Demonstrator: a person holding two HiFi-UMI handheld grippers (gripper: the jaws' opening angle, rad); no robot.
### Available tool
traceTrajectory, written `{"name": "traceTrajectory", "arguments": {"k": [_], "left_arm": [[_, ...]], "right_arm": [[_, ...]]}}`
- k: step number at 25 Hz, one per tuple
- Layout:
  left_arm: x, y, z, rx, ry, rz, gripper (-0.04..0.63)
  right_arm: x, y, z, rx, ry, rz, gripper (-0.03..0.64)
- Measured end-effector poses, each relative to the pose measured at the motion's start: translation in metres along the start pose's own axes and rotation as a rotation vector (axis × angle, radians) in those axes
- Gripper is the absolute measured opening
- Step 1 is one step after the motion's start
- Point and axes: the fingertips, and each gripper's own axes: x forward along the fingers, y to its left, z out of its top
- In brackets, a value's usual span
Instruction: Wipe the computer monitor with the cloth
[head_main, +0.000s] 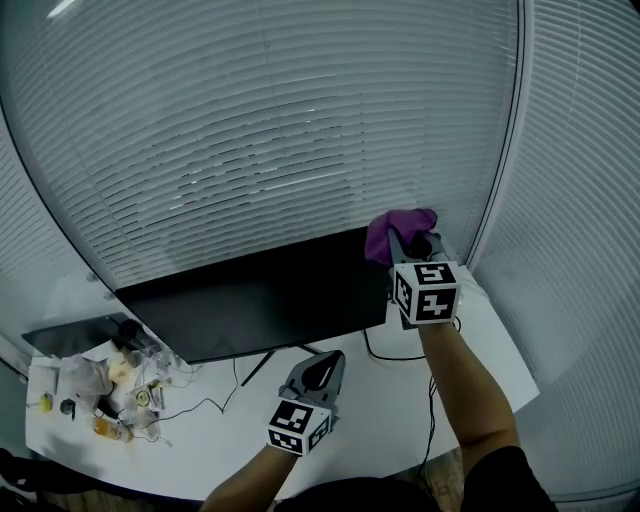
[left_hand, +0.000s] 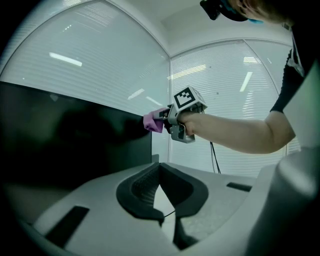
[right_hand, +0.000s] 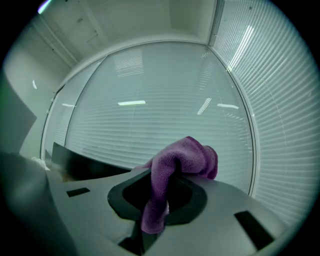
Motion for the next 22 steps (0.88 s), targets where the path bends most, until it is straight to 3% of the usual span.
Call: {"name": "traceTrajectory", "arguments": {"k": [10,22], "left_arm": [[0.022,-0.027,-0.009,0.001,0.02,-0.004,0.005],[0.027,-0.026,-0.01,-0.012,0.042,0.007,0.005]], "right_arm": [[-0.014,-0.037,0.0,0.027,-0.052,-0.022,0.061],[-0.001,-0.032,-0.02,0.014,-0.002,0.011,0.061]]}}
